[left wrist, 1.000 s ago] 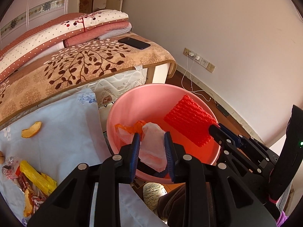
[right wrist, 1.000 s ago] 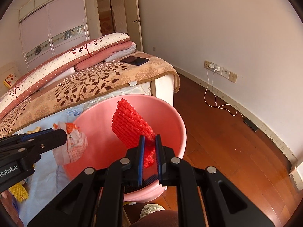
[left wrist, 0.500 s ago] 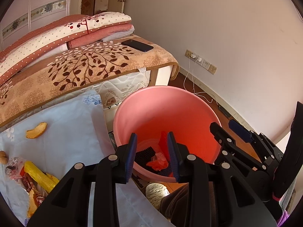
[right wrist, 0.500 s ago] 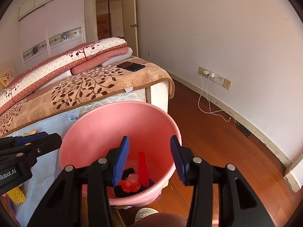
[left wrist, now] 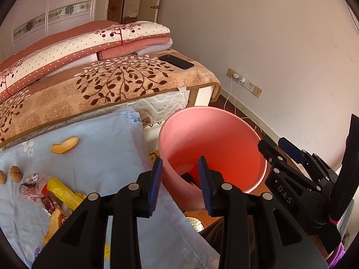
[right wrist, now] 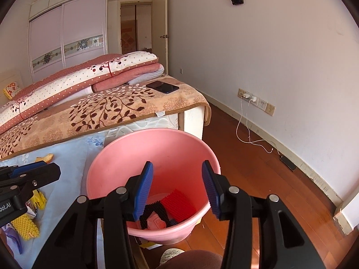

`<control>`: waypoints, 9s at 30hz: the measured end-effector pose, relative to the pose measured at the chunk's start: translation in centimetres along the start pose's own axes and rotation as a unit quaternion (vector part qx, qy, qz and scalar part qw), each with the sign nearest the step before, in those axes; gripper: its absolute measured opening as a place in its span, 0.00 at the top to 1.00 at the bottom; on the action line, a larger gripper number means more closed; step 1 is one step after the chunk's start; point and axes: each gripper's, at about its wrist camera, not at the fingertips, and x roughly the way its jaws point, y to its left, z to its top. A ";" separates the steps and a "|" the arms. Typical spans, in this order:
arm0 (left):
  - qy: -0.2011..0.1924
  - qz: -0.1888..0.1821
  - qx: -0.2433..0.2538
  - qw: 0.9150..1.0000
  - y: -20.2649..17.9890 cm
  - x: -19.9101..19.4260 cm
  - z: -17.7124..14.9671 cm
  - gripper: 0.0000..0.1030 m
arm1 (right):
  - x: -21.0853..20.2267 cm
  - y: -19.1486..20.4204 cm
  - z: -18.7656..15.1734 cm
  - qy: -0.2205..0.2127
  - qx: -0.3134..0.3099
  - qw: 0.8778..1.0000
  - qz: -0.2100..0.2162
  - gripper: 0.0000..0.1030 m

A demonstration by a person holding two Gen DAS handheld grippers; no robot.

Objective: Collect trash
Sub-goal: 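Move left tool to purple cloth while right tool approaches yellow foam net, then close left tool on purple cloth while right tool grasps yellow foam net, then carry yellow net with right tool and purple cloth with left tool toward bin, then open right tool to drop yellow net while left tool drops purple cloth, then move right tool to yellow wrapper while left tool approaches clear snack wrapper, then carry yellow wrapper with right tool and clear wrapper with left tool over bin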

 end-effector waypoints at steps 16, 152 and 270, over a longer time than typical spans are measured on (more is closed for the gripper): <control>-0.053 0.139 -0.070 0.986 10.1 -10.1 -5.0 0.68 | -5.4 6.6 -2.3 0.003 -0.027 0.986 0.166 0.48; 0.039 -0.088 -0.015 0.995 -1.7 4.8 0.2 0.68 | 1.3 -4.0 -1.6 0.043 0.052 0.993 0.096 0.93; -0.059 0.073 -0.262 0.960 23.3 -9.2 -5.1 0.81 | 1.6 19.6 -1.8 0.155 -0.093 0.928 0.326 0.97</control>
